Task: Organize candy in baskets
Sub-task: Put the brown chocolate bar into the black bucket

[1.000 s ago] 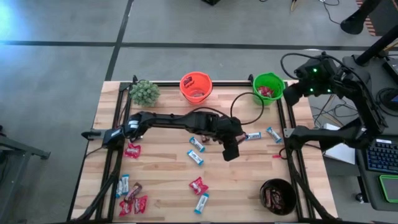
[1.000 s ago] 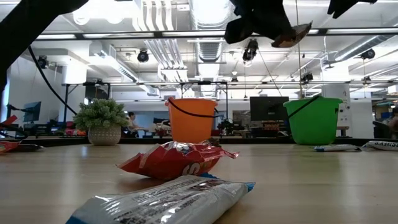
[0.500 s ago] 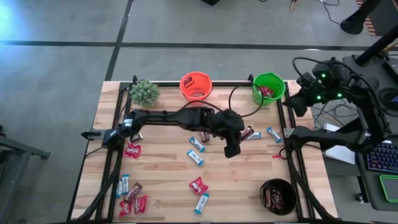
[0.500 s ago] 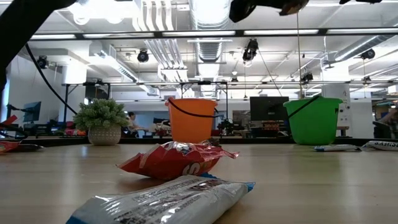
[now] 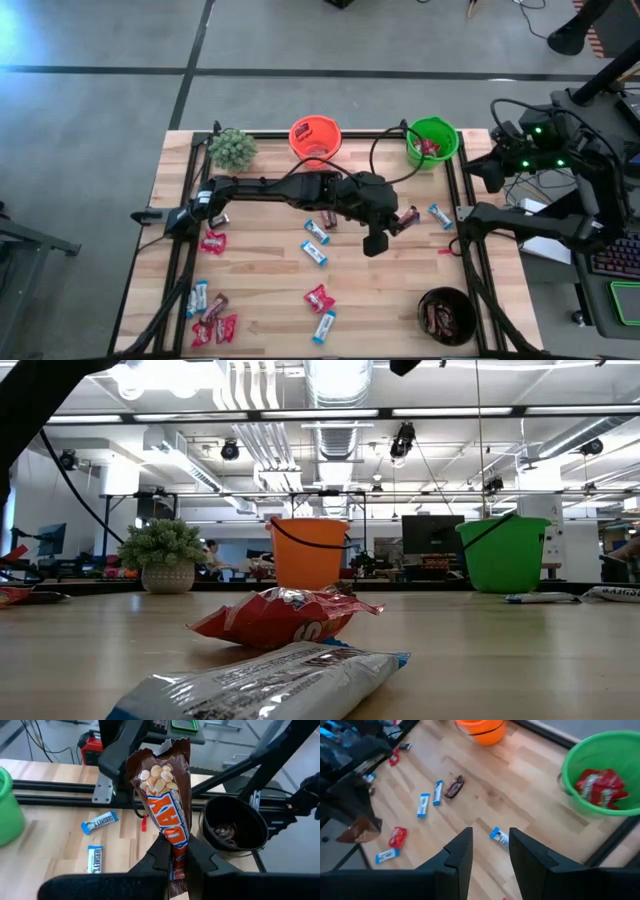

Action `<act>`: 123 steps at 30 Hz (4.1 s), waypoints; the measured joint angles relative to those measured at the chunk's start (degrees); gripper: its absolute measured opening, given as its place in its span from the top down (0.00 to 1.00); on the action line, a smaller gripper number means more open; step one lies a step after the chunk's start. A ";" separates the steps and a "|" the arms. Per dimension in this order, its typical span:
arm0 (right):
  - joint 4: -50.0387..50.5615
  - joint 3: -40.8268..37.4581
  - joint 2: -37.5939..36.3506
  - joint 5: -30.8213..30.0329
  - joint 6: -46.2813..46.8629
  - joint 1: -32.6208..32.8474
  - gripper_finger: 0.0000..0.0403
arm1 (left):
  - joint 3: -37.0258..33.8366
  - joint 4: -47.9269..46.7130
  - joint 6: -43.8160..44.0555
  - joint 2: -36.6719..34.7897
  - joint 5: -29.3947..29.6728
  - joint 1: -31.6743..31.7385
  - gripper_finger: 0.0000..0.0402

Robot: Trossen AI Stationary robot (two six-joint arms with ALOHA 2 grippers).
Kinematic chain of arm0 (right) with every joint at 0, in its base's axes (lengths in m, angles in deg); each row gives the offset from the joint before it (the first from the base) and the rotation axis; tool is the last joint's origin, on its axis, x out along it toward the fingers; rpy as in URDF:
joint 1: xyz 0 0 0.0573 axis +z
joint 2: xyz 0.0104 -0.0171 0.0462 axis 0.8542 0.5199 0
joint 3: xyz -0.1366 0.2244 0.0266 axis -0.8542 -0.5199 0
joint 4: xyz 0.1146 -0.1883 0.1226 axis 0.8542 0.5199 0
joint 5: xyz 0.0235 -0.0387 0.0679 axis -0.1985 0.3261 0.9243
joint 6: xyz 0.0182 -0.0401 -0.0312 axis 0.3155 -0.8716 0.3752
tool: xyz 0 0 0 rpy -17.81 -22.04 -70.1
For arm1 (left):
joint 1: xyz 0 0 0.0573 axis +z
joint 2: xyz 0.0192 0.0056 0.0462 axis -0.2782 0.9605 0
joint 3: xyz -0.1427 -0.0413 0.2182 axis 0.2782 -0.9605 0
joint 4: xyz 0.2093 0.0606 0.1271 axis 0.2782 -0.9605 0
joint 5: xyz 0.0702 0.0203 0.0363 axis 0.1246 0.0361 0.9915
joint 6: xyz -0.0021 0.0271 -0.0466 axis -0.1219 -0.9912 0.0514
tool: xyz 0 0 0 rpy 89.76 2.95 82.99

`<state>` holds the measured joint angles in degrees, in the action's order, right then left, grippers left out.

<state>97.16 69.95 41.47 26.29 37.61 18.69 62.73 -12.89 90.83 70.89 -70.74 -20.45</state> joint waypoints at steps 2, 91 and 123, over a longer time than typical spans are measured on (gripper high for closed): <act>0.00 0.00 -0.36 -1.99 0.00 0.00 0.72 | 0.00 -0.04 -0.37 0.41 -1.14 -0.12 1.00; -27.38 -3.34 12.76 20.30 1.50 0.13 0.91 | 0.00 12.34 -1.41 -0.99 7.46 10.95 1.00; -15.99 -3.34 6.20 20.10 2.27 0.09 0.92 | 0.04 0.62 -4.30 -3.84 3.57 10.95 0.70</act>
<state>81.17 66.61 47.67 46.39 39.89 18.77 62.77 -12.26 86.53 67.05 -67.17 -9.50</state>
